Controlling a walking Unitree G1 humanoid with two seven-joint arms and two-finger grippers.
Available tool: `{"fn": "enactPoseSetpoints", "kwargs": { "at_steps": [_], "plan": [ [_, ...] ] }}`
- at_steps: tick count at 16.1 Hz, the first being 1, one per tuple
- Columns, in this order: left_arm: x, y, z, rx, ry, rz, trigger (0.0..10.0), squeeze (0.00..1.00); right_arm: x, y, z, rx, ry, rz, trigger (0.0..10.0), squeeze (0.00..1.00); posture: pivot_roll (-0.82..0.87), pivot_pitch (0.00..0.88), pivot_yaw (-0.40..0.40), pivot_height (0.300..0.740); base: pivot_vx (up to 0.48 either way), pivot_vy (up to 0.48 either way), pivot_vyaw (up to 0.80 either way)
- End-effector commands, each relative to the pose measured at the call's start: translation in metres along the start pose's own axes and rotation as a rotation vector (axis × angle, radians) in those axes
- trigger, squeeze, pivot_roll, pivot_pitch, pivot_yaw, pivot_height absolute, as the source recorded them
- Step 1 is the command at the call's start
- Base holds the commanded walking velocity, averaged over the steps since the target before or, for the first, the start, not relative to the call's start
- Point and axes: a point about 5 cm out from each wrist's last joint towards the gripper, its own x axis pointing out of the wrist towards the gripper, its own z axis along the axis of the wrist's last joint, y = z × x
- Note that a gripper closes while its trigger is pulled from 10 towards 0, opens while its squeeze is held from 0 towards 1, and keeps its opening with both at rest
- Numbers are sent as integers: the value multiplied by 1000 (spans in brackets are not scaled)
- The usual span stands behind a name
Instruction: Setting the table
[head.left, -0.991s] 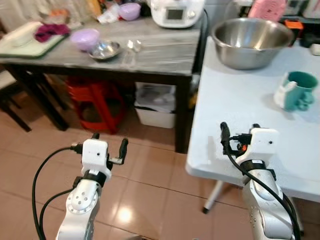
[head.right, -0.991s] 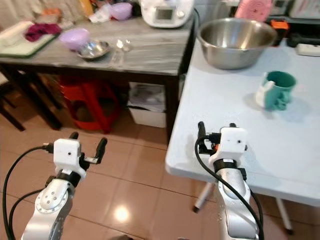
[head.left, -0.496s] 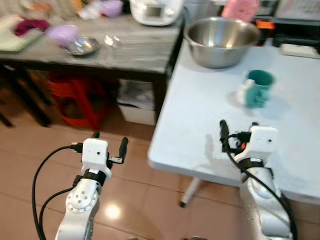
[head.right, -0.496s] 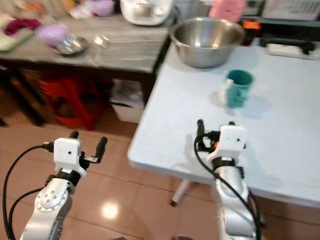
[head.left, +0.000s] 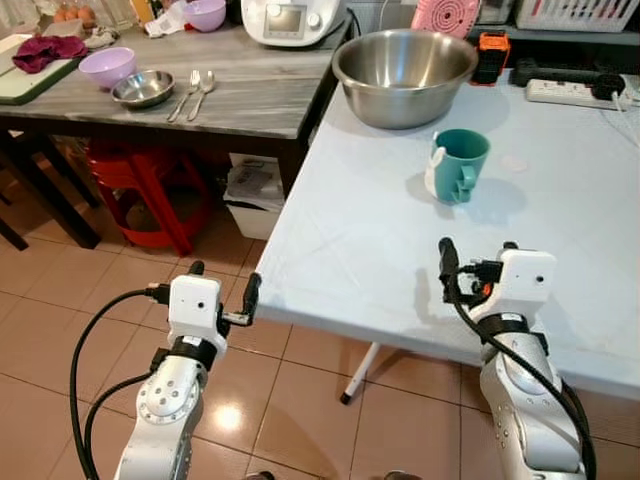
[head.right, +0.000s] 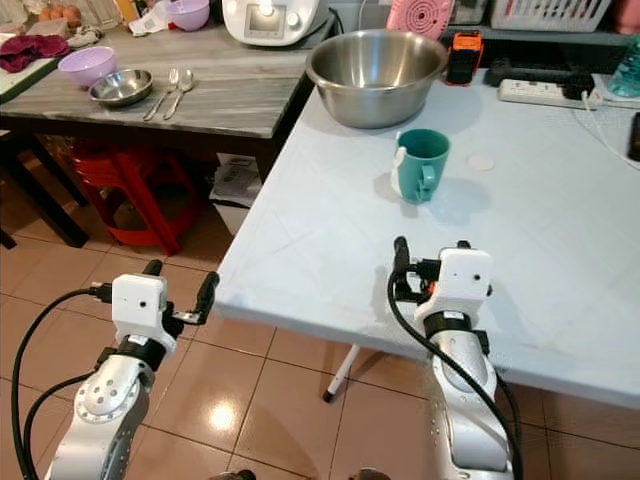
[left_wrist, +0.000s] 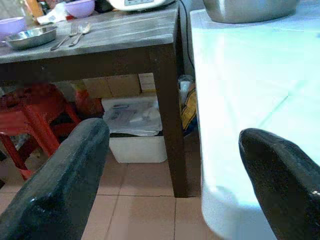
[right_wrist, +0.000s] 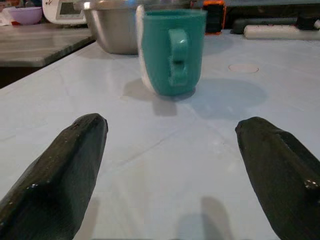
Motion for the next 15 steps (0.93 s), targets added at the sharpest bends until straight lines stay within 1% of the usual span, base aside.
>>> {"fn": "enactPoseSetpoints", "kwargs": {
  "at_steps": [1,4,5,11,15],
  "plan": [
    [-2,3,1,0,-7,-16,10000,0,-1,6,2,10,-4,11,10000,0,-123,145,85,740,0,0,-638],
    [-3,1,2,-17,-10,-43,10000,0,-2,6,2,8,-3,11,10000,0,-125,146,85,740,0,0,-800],
    [-3,0,1,-23,-11,-53,10000,0,-2,6,2,8,-4,12,10000,0,-125,147,83,740,289,0,-500],
    [-5,0,1,-38,-13,-69,10000,0,-1,7,3,0,-8,22,10000,0,-121,145,79,740,321,0,0],
    [-6,-1,0,-46,-14,-86,10000,0,-4,9,0,-10,-2,32,10000,0,-120,148,81,740,347,0,0]
  ]
}}
